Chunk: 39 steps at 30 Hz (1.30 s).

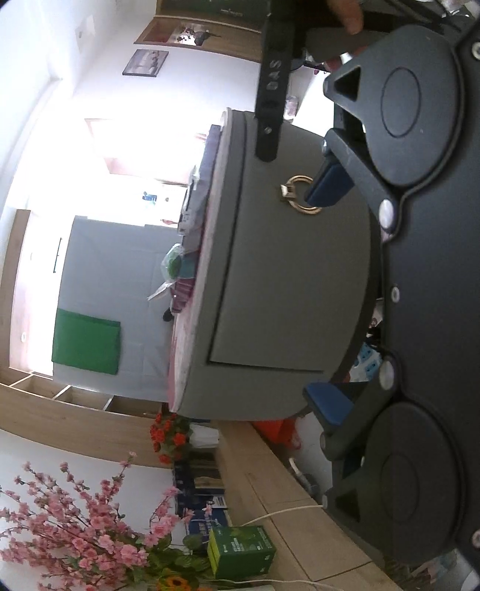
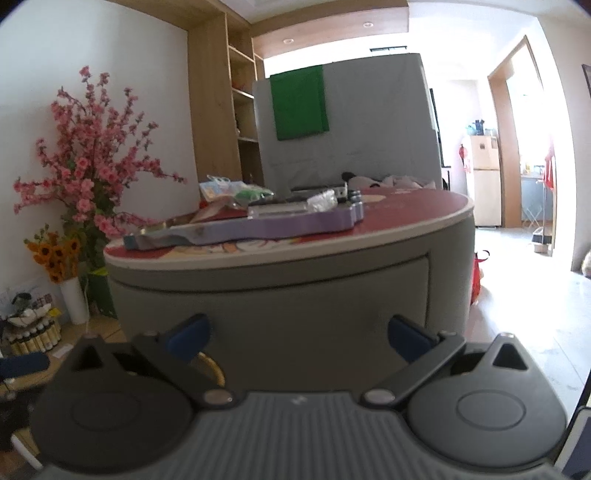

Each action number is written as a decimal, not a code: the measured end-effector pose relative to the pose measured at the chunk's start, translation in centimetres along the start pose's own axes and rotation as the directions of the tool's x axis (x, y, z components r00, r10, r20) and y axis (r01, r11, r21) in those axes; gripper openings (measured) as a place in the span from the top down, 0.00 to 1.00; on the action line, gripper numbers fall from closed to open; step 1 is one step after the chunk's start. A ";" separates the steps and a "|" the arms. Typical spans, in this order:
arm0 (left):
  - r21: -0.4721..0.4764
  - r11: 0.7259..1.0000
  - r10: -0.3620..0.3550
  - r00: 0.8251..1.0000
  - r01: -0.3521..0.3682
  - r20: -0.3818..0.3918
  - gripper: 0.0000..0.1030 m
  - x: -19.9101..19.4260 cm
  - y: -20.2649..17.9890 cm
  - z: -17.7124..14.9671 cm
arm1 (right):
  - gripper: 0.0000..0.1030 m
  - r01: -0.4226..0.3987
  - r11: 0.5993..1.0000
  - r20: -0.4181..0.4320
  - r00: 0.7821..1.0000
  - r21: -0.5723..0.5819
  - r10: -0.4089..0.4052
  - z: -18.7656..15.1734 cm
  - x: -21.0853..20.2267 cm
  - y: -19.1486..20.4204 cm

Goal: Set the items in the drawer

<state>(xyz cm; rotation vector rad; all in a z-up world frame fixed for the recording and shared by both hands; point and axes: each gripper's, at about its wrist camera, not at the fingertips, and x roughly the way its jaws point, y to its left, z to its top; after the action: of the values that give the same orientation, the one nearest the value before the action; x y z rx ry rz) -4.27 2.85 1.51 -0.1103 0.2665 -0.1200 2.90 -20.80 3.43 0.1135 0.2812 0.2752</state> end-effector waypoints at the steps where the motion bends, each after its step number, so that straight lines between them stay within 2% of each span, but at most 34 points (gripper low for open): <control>1: 0.001 1.000 0.002 1.000 -0.002 0.001 0.00 0.1 -0.1 0.2 | 0.01 0.000 1.000 0.000 1.000 0.007 0.000 0.0 -0.3 -0.1; 7: 0.011 1.000 0.018 1.000 -0.018 -0.022 0.00 -0.1 -1.1 0.4 | 0.01 0.017 1.000 -0.041 0.999 0.022 -0.016 -0.2 -1.8 -0.3; 21: 0.042 0.998 0.042 0.996 -0.039 -0.084 0.00 -1.4 -2.6 0.1 | 0.01 0.039 0.998 -0.095 0.995 -0.045 -0.044 -1.4 -6.1 1.8; 32: 0.065 0.997 0.048 0.992 -0.041 -0.113 0.00 -2.2 -3.4 -0.5 | 0.01 0.047 0.997 -0.092 0.994 -0.058 -0.052 -2.1 -8.3 2.9; 39: 0.071 0.996 0.056 0.986 -0.045 -0.159 0.00 -2.7 -3.7 -0.9 | 0.01 0.047 0.998 -0.085 0.995 -0.036 -0.050 -2.6 -9.4 3.0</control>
<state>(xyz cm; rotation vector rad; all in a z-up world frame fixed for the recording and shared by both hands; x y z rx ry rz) -7.49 -0.56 1.76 -0.0273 0.4263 -0.0875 -7.27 -20.41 3.77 0.0612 0.3638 0.2365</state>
